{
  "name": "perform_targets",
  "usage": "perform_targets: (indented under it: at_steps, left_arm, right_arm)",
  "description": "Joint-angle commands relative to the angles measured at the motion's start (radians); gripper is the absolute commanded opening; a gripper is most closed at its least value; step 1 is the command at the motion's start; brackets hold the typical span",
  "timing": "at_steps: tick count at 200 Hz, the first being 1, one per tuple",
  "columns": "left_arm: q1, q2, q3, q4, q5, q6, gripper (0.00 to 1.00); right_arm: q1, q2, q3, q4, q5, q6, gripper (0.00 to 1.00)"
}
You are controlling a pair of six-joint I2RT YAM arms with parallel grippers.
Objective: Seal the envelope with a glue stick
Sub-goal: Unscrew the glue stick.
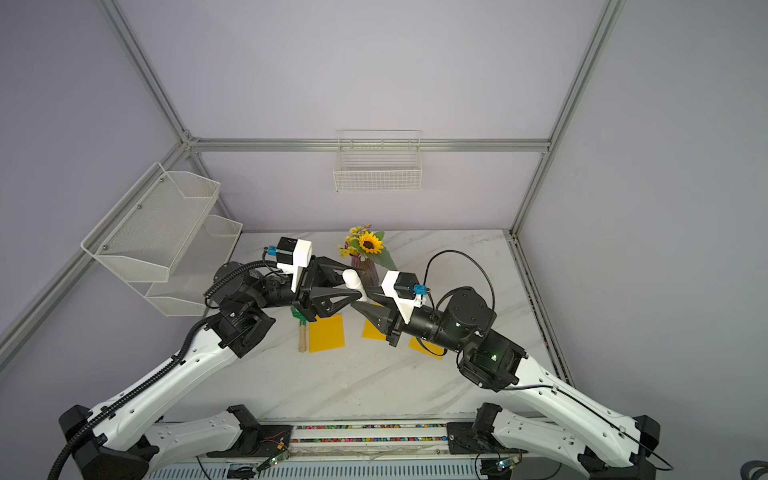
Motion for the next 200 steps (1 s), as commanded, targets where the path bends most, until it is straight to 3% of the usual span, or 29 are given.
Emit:
perform_targets:
  at_steps: [1, 23, 81, 101, 116, 153, 200]
  left_arm:
    - [-0.009, -0.003, 0.026, -0.012, 0.009, 0.029, 0.4]
    - [-0.011, 0.0, 0.029, -0.016, 0.01, 0.03, 0.37]
    - [-0.015, 0.012, 0.056, -0.043, 0.015, 0.027, 0.16]
    - [-0.015, 0.016, 0.062, -0.013, -0.026, -0.016, 0.06]
    - [-0.015, 0.025, 0.051, 0.07, -0.09, -0.099, 0.03]
    - [-0.015, 0.042, 0.024, 0.281, -0.281, -0.325, 0.01]
    - [-0.016, 0.072, -0.018, 0.56, -0.488, -0.59, 0.0]
  right_arm:
    - [0.006, -0.006, 0.033, 0.046, 0.004, 0.02, 0.0]
    - [0.007, -0.006, 0.033, 0.051, 0.012, 0.026, 0.0]
    - [0.007, -0.003, 0.031, 0.068, 0.024, 0.041, 0.0]
    - [0.008, -0.009, 0.027, 0.081, 0.042, 0.036, 0.0]
    - [0.006, -0.01, 0.023, 0.109, 0.064, 0.03, 0.0]
    - [0.007, -0.008, -0.001, 0.27, 0.109, 0.006, 0.34]
    - [0.008, 0.044, -0.002, 0.464, 0.119, -0.036, 0.5]
